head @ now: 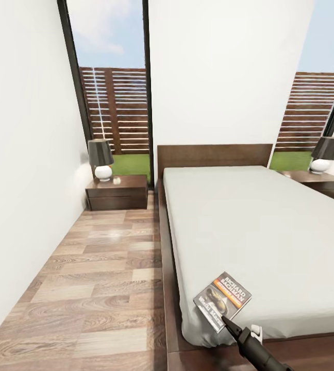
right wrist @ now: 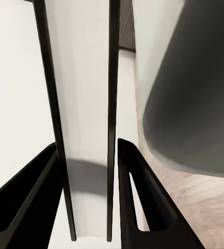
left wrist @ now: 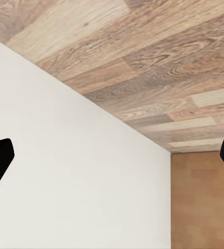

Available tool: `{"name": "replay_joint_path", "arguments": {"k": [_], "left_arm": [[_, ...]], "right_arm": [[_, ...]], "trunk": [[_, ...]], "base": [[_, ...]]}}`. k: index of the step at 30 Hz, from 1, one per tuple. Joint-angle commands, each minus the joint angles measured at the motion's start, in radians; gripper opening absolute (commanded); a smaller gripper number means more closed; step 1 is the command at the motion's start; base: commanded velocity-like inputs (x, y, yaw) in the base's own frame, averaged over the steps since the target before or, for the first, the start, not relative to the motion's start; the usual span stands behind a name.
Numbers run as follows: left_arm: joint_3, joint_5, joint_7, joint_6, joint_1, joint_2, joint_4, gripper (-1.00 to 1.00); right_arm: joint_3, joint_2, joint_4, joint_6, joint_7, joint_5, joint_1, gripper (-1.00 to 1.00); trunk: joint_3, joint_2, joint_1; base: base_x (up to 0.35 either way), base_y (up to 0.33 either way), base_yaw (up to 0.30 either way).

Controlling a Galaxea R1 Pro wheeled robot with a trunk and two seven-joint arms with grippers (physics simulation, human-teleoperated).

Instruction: In the bedroom, move the book from the bed onto either nightstand, and place the two sandals side by side next to the bed.

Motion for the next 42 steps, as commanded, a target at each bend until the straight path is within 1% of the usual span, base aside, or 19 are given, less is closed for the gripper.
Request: {"name": "replay_joint_path", "arguments": {"k": [1,16,42], "left_arm": [[-0.008,0.01,0.004,0.004,0.0,0.0,-0.002,1.0],[-0.009,0.01,0.004,0.005,0.0,0.002,-0.002,1.0],[-0.009,0.01,0.006,0.006,0.0,0.001,-0.002,1.0]], "right_arm": [[0.002,0.0,0.001,0.01,0.002,-0.005,0.0,-1.0],[0.001,-0.001,0.0,0.008,0.015,0.003,0.0,-1.0],[0.001,-0.003,0.0,0.011,0.009,0.004,0.0,-1.0]], "trunk": [[0.003,0.007,-0.004],[0.05,0.112,-0.062],[0.131,0.294,-0.161]], "base": [[0.0,0.0,0.0],[0.0,0.0,0.0],[0.0,0.0,0.0]]}}
